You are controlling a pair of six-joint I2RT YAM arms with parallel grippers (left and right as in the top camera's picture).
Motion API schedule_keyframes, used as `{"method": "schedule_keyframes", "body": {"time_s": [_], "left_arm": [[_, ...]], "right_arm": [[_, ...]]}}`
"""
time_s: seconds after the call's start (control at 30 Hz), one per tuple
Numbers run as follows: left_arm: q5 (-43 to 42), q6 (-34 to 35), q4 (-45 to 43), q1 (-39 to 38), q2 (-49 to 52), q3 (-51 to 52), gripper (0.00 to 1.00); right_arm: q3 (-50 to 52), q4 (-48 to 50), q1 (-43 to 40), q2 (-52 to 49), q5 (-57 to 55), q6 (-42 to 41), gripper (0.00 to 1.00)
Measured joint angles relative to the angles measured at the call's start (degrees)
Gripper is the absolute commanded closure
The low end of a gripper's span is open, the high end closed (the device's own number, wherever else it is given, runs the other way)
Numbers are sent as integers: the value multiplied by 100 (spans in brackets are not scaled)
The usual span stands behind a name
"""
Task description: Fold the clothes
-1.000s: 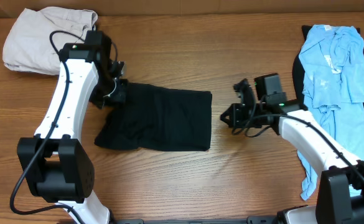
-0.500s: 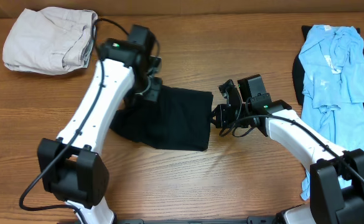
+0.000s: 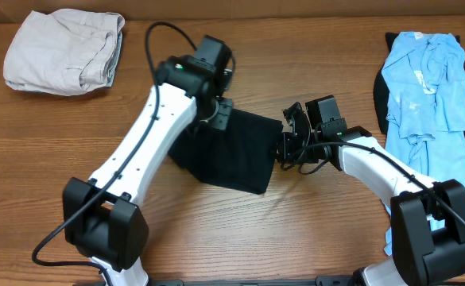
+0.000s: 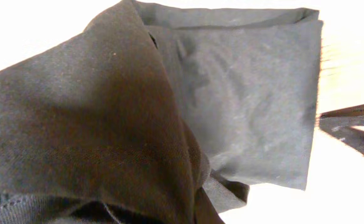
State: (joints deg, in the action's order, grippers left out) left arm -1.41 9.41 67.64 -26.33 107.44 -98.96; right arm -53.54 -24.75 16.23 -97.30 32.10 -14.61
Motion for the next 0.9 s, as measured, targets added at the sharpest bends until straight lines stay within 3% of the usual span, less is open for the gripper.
{"method": "schedule_keyframes", "body": {"time_s": [0.57,0.8,0.83,0.9], "left_arm": [[22,544,-426,-1327,1733,-44,96],[70,754,-494,-1453,1825,-44,96],[68,769,-507,-1453,1827,-44,95],[63,809,-553,-1453,1825,-44,79]], "right_arm": [[0,-223,-428,0,2,-20,96],[0,-245,-776,0,81,-20,96],[0,-275,-850,7,109,-22,96],[-2,-396,-1034,50,168,-20,96]]}}
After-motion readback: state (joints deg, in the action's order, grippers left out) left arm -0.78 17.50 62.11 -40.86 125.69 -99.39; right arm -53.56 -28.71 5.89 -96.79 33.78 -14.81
